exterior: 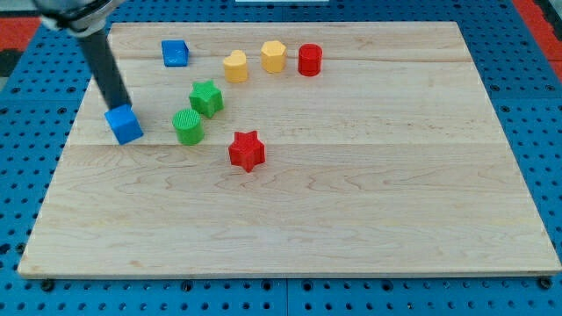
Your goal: Move the blue cube to the left of the red star
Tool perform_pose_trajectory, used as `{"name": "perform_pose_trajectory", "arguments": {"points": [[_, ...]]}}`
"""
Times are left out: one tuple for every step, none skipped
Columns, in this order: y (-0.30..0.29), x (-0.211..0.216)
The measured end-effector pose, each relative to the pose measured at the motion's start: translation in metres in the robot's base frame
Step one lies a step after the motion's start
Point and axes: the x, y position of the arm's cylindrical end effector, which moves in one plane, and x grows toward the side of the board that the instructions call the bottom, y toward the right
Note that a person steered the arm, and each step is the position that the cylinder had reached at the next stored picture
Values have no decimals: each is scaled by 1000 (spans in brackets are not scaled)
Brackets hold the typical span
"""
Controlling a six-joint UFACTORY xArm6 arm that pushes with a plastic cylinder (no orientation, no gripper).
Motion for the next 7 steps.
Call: {"name": "perform_pose_trajectory", "arguments": {"points": [[0,25],[0,25],[-35,22],[-33,34],[27,67],[39,98],[55,101]]}}
